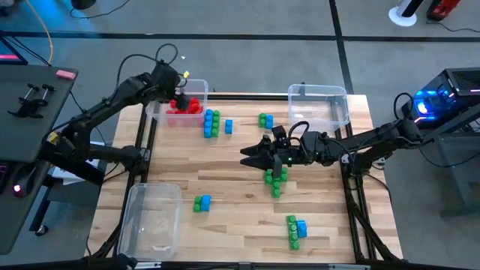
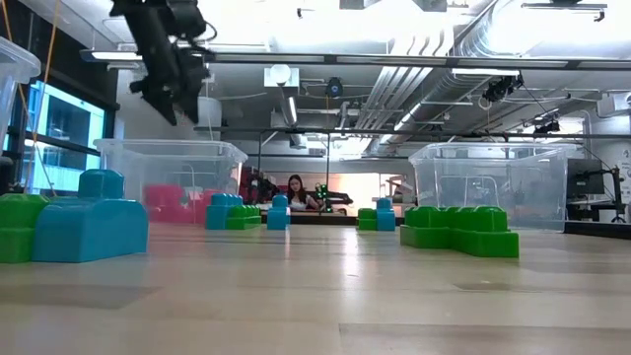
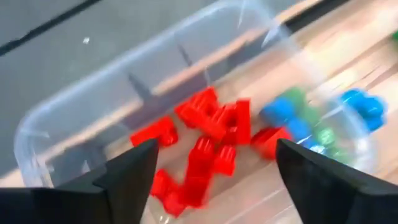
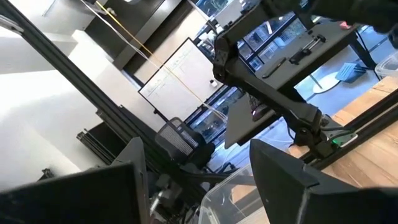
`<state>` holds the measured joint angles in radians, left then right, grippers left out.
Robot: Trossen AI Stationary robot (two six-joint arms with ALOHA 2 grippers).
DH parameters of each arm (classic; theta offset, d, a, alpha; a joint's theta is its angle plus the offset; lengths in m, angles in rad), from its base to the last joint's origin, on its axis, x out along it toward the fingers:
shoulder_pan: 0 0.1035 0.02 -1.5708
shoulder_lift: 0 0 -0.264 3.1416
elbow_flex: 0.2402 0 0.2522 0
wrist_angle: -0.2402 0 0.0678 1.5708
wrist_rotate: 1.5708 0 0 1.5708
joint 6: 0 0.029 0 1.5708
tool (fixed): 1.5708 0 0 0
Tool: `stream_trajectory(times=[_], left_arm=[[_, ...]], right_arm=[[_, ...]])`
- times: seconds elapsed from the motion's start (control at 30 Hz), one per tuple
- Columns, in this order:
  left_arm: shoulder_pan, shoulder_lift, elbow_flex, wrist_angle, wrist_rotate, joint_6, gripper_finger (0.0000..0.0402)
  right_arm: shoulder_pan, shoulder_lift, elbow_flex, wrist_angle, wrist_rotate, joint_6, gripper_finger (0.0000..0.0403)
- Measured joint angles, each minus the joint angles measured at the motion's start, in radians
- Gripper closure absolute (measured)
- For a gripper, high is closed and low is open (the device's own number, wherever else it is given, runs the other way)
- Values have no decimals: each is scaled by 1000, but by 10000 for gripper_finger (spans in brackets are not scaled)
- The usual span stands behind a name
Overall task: Sort blocks
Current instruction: Put the red game piece into the top left transparent bin, then put the blue game piece into the top right transparent bin
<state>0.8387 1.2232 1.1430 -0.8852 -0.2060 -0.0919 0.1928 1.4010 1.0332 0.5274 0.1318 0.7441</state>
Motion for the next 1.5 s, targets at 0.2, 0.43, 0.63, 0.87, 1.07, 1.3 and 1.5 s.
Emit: stream_trajectory(times=[0.2,0.43,0.63,0.87,1.07,1.3,1.5], left_arm=[[-15,-11,135,-26,273,-134,67],[-379,-52,81,137,398,-363,69],[-952,40,-22,309,57,-661,71],[-1360,315,-21,301,-50,-1190,71],[-1359,443,94,104,27,-1359,72],[-1268,469,211,-78,17,-1271,72],[-1278,488,214,-167,60,-1310,72]], right_arm=[[0,0,0,0,0,-24,236],[-25,-11,0,-1,-83,-48,236],[-82,-74,0,-17,-282,-94,236],[-153,-171,1,-133,-481,-109,236],[-169,-193,1,-209,-492,-167,236],[-164,-189,1,-232,-496,-153,236],[-164,-189,1,-260,-495,-124,236]])
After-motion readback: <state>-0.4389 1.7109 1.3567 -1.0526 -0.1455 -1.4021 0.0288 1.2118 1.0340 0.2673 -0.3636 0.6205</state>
